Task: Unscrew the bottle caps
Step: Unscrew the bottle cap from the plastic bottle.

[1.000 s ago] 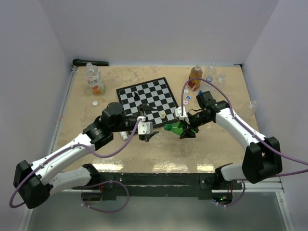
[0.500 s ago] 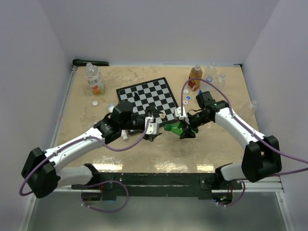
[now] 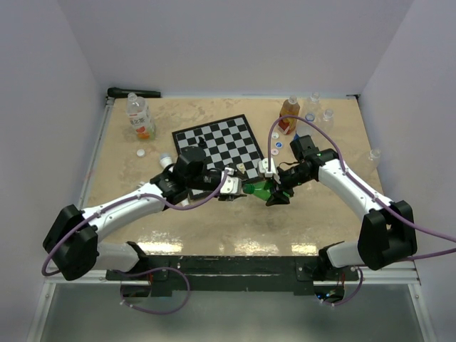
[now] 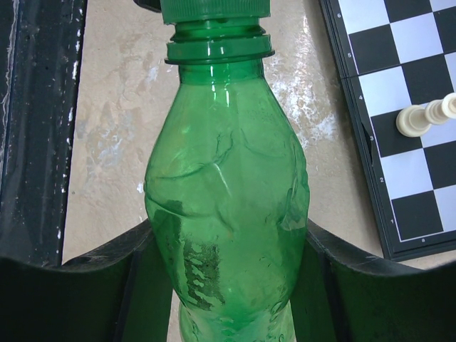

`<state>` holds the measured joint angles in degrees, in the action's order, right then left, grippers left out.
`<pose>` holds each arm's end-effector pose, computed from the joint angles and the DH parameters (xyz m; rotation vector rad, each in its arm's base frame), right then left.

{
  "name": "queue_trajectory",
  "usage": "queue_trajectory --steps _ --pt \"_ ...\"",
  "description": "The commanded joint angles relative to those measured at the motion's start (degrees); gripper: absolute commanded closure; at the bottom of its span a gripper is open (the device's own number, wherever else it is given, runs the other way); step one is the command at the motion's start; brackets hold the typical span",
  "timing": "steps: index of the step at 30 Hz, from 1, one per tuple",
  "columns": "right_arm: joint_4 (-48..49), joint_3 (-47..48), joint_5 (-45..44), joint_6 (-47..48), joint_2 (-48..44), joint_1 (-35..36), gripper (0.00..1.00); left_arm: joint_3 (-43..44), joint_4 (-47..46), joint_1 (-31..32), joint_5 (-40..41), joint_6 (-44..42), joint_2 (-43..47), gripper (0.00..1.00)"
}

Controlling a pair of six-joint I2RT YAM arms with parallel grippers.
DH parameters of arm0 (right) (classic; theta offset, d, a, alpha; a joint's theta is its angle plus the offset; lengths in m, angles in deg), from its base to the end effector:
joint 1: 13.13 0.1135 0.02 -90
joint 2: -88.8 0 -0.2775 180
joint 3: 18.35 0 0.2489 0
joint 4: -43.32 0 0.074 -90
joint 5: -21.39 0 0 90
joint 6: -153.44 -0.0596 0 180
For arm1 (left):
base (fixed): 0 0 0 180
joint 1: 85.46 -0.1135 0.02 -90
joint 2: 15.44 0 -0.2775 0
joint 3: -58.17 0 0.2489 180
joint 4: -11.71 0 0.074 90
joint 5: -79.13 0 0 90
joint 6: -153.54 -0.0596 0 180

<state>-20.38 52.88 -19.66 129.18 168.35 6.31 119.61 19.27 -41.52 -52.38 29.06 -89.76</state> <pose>0.2216 0.1259 0.2428 -1.7487 1.6474 0.8539 0.1877 -0.2358 0.2838 1.5479 1.1264 -0.8052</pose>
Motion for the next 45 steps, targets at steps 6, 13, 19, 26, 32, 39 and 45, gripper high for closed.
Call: queue_trajectory --steps 6,13,19,26,32,39,45 --pt "-0.4 1.3 0.5 1.2 -0.3 0.0 0.97 2.6 -4.2 0.7 -4.1 3.0 -2.1 0.49" --pt "-0.5 1.3 0.6 1.2 -0.3 0.0 0.97 3.6 -3.1 0.7 -4.4 6.0 -2.3 0.83" --pt "-0.5 1.4 0.5 1.2 -0.4 0.0 0.97 5.6 -2.7 0.6 0.7 27.4 -1.2 1.0" --pt "-0.7 1.4 0.6 1.2 -0.5 0.0 0.97 10.3 10.0 0.4 18.2 68.4 -0.4 1.0" --pt "-0.8 1.4 0.7 1.4 -0.7 0.1 0.97 9.2 8.8 0.4 17.3 85.2 -0.2 1.0" --pt "-0.8 1.4 0.6 1.4 -0.9 0.1 0.97 10.3 11.2 0.2 18.2 88.0 -0.1 1.0" --pt "-0.7 1.4 0.6 1.5 -0.7 0.1 0.97 9.8 11.6 -0.4 19.7 88.4 1.0 1.0"
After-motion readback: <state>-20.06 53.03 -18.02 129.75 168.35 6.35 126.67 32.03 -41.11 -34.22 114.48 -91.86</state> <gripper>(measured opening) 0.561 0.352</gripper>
